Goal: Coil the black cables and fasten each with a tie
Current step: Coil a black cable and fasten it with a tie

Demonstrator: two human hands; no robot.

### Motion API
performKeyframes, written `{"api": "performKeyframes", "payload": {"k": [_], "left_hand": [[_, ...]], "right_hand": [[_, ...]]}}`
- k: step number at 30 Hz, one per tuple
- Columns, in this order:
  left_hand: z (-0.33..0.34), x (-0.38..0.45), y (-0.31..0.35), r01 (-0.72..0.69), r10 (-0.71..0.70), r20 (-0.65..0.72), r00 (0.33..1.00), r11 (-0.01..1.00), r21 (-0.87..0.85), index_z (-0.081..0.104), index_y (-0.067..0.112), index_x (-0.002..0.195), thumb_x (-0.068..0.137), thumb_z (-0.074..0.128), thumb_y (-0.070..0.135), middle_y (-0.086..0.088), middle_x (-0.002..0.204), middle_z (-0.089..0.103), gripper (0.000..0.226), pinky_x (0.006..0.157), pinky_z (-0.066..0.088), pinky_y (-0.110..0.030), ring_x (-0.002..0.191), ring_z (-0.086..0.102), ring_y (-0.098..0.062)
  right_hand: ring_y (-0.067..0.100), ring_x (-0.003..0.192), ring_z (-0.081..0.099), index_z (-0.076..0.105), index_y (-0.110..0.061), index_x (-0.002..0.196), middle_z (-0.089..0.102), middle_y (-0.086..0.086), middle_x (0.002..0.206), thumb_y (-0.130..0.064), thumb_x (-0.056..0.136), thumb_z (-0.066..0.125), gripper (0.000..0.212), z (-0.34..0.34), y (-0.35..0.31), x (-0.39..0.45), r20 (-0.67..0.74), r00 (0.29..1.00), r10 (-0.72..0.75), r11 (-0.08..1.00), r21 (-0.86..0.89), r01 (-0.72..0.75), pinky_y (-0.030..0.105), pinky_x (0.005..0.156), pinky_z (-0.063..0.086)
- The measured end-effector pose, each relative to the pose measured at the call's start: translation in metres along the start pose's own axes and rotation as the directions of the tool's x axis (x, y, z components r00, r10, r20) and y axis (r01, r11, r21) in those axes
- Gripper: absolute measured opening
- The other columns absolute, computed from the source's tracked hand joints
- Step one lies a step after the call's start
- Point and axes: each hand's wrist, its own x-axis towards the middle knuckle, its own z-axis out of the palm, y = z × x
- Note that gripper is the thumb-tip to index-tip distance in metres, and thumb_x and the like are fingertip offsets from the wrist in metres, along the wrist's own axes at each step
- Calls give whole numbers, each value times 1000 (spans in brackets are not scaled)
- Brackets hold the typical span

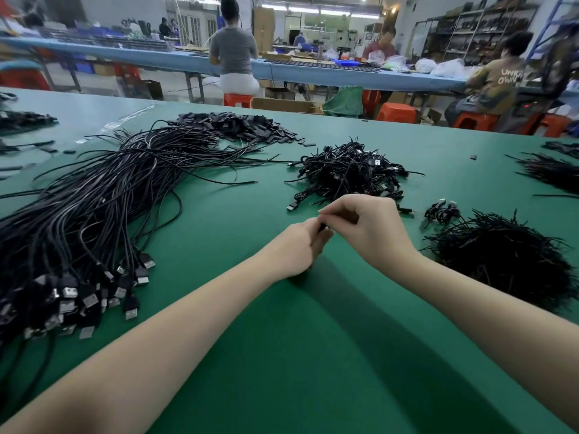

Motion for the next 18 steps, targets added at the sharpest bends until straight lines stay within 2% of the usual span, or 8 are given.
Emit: {"api": "performKeyframes", "payload": {"k": [4,7,9,10,12,14,16,18], "left_hand": [[-1,-4,3,-39,43,-29,999,990,132,49,3,107,101,41,30,-11,85,57,28,68,45,-39,76,55,-33],[4,-2,5,-1,23,-71,997,953,304,48,5,113,103,30,26,-18,99,60,30,63,41,-38,86,59,-38],[9,-1,7,38,23,-100,995,823,566,42,7,129,101,21,17,-13,111,57,36,56,34,-35,91,61,-34],[9,-3,9,-10,83,-74,994,727,686,42,8,131,101,22,16,-9,112,58,37,55,31,-32,90,62,-30],[2,-10,13,-120,241,-45,970,629,768,57,5,108,98,47,17,-6,88,66,19,54,31,-28,68,65,-24],[-2,-12,9,-243,506,-125,854,600,762,60,5,74,84,70,17,-4,55,61,19,48,37,-25,42,57,-23],[-2,-11,5,-336,635,-167,754,593,732,58,5,67,88,57,20,-4,51,57,26,46,41,-27,42,54,-26],[-3,-14,9,-405,648,-180,740,643,650,58,2,72,91,43,24,-7,56,57,33,50,43,-31,47,53,-30]], "right_hand": [[-7,70,62,72,-27,79,65,-22,73,-13,80,75,14,5,-6,-4,-14,992,122,983,138,-119,8,67,46],[-2,70,64,72,-25,81,66,-19,74,-12,81,74,13,-1,-13,0,74,990,121,984,125,-129,8,70,46],[-1,68,61,74,-23,89,64,-17,73,-13,81,73,13,-9,-16,11,204,979,9,999,-54,2,7,70,44],[-1,67,60,74,-25,90,64,-16,73,-15,81,73,14,-14,-18,19,293,956,-35,988,-135,77,10,69,45],[-1,68,62,70,-31,79,67,-15,72,-17,79,75,15,-25,-16,38,465,885,-18,983,-156,102,16,68,50],[2,66,65,67,-26,72,70,-9,71,-14,77,78,17,-38,-6,57,584,809,70,998,-36,-60,18,67,53],[11,68,66,62,-18,74,70,-1,72,-10,75,79,19,-48,8,66,683,708,176,934,111,-340,23,67,54],[12,63,61,57,-15,75,63,1,68,-9,73,75,19,-47,20,61,753,620,220,786,239,-570,20,62,52]]}}
